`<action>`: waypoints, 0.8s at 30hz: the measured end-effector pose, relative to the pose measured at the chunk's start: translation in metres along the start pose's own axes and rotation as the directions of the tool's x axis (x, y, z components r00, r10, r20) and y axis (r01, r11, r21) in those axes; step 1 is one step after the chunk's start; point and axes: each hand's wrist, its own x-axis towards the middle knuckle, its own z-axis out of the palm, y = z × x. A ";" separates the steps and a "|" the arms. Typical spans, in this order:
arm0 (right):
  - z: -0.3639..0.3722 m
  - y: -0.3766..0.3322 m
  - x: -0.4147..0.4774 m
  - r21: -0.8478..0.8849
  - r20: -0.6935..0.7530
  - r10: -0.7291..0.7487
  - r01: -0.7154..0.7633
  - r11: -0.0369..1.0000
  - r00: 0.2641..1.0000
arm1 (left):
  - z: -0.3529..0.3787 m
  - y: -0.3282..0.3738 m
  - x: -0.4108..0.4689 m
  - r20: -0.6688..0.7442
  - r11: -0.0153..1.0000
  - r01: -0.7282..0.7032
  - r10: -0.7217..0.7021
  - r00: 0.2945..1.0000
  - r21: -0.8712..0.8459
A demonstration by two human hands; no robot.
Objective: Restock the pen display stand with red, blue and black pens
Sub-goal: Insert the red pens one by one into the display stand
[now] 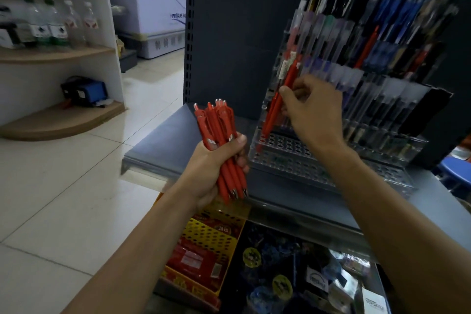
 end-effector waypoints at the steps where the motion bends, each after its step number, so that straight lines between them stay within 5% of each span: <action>1: 0.001 0.000 0.000 0.003 -0.011 0.007 -0.007 1.000 1.000 | -0.001 0.000 0.000 -0.001 1.000 -0.002 0.002 1.000 0.005; 12: 0.016 0.009 -0.028 -0.227 0.018 0.074 -0.068 0.972 0.997 | 0.003 -0.003 0.005 -0.018 0.997 0.017 -0.016 1.000 0.076; 24: 0.015 0.003 -0.025 -0.198 0.076 0.116 -0.099 0.975 0.990 | 0.014 -0.009 0.013 -0.042 0.997 0.005 -0.002 0.999 0.082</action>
